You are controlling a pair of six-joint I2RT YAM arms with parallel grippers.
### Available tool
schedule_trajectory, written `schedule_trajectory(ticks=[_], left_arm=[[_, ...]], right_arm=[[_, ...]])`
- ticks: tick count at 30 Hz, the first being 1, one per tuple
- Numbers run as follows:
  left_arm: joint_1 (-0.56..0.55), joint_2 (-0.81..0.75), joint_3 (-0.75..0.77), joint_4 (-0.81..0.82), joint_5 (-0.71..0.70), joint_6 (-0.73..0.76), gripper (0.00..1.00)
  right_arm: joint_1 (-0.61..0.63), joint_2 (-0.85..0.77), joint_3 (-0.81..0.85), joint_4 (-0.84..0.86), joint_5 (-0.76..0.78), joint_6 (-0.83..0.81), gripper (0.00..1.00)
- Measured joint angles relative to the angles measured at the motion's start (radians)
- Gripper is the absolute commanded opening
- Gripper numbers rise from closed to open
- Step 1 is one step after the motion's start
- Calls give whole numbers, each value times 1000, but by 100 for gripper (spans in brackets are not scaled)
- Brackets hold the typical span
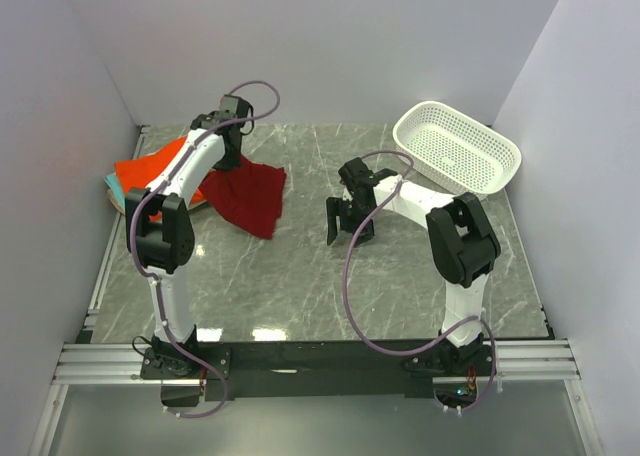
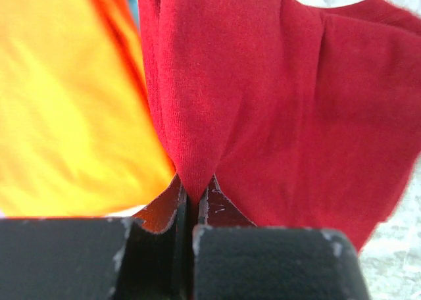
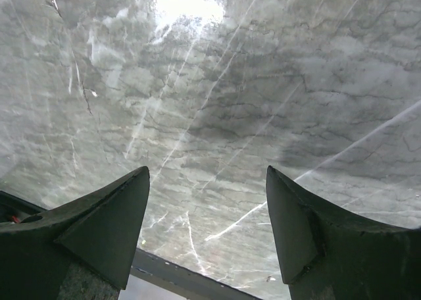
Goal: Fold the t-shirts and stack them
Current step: Neatly place the folded tshirt to the corner
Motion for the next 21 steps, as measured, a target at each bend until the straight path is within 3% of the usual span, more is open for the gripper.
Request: schedule_trajectory(ticks=[9,21], left_arm=[[56,13,196,-79,10,37,0],[112,11,338,-164,82,37,0]], right_arm=[[0,-22,-33,11,-12,1,78],[1,-26,-44,24,-19,4,78]])
